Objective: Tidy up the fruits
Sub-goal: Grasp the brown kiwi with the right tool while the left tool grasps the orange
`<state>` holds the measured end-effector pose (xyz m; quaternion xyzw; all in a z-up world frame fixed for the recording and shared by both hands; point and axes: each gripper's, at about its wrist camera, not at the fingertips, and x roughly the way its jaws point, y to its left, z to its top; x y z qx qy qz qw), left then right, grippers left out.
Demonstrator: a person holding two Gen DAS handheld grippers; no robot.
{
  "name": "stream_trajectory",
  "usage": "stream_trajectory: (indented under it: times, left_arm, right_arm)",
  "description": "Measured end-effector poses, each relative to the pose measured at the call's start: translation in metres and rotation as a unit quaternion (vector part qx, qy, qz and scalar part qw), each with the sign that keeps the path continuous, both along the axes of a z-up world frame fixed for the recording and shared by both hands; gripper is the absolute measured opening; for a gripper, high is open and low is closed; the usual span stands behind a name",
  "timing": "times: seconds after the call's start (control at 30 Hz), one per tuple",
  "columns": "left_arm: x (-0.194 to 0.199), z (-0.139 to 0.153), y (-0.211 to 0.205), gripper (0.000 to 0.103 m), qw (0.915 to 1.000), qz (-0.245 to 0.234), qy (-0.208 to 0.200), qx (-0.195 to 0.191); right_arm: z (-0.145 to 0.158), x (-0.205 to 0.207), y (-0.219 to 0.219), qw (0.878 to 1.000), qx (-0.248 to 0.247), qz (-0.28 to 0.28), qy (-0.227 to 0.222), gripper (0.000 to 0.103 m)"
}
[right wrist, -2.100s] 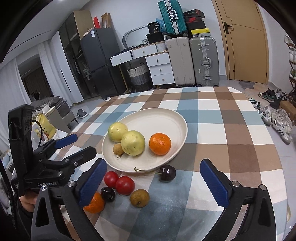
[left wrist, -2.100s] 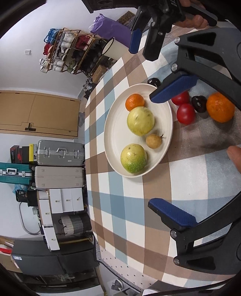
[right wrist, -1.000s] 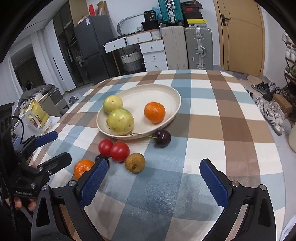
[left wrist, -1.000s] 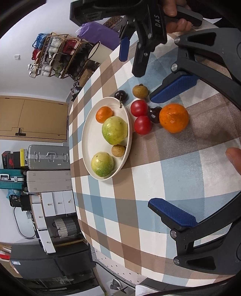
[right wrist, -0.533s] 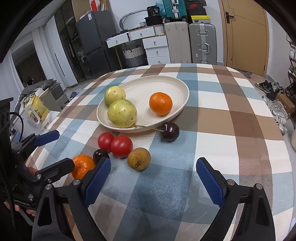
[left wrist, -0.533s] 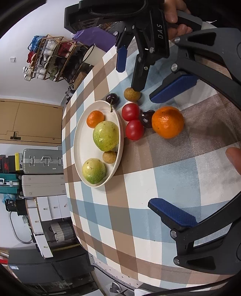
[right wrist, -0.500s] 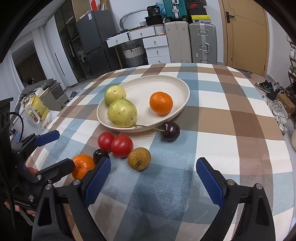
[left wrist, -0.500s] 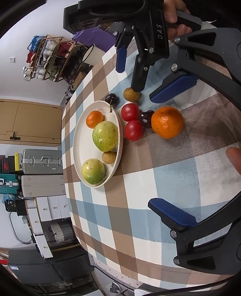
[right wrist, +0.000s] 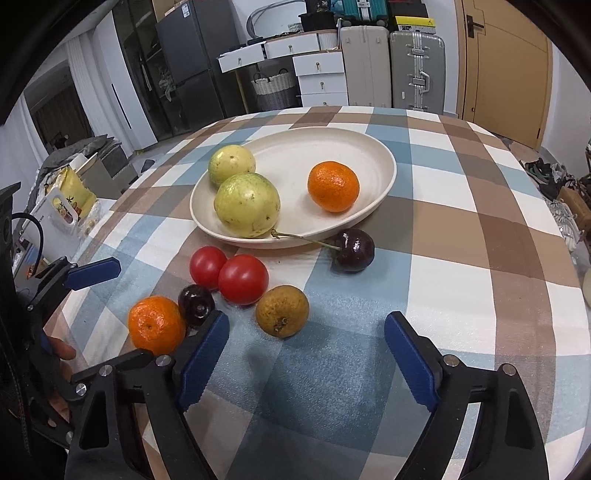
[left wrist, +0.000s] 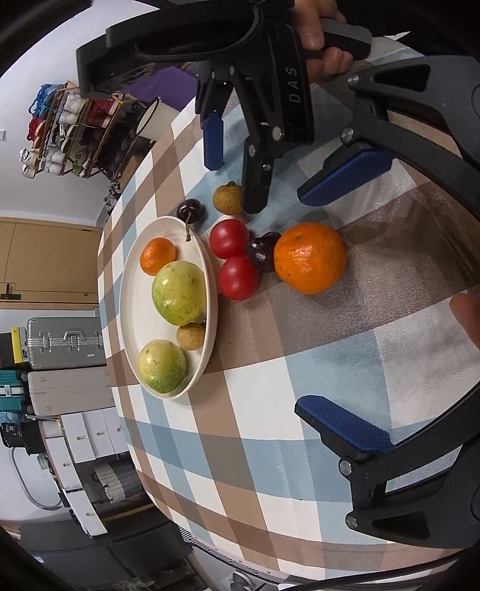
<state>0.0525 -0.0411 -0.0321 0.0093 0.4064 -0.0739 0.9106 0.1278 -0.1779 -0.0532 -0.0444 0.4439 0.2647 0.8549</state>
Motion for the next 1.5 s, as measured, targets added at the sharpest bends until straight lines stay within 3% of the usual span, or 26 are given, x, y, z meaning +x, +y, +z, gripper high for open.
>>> stream_trajectory:
  times: [0.23, 0.43, 0.5, 0.87, 0.93, 1.4, 1.5]
  left_arm:
    - [0.004, -0.006, 0.002, 0.102, 0.9999, 0.003, 0.013, -0.001]
    - [0.006, -0.007, 0.005, 0.102, 0.9998, 0.013, 0.015, -0.001]
    - [0.006, -0.008, 0.005, 0.102, 0.9998, 0.015, 0.016, 0.0]
    - [0.009, -0.012, 0.002, 0.099, 0.9993, -0.003, 0.036, -0.009]
    - [0.009, -0.012, 0.001, 0.097, 0.9993, -0.008, 0.036, -0.007]
    - [0.006, -0.011, 0.002, 0.097, 0.9989, -0.023, 0.036, -0.018]
    - [0.005, -0.01, 0.001, 0.089, 0.9987, -0.032, 0.034, -0.019]
  right_arm:
    - [0.0, 0.006, 0.005, 1.0, -0.025, 0.01, -0.005, 0.081]
    - [0.001, 0.008, 0.01, 0.999, -0.033, 0.017, -0.007, 0.069]
    - [0.001, 0.007, 0.011, 0.999, -0.037, 0.02, -0.01, 0.06]
    - [0.002, -0.001, 0.015, 0.999, -0.029, 0.041, -0.015, 0.038]
    - [0.002, -0.002, 0.016, 0.998, -0.029, 0.044, -0.017, 0.03]
    - [0.017, -0.024, 0.0, 0.999, -0.002, 0.03, -0.038, 0.029]
    - [0.019, -0.028, -0.003, 0.999, 0.003, 0.031, -0.039, 0.029]
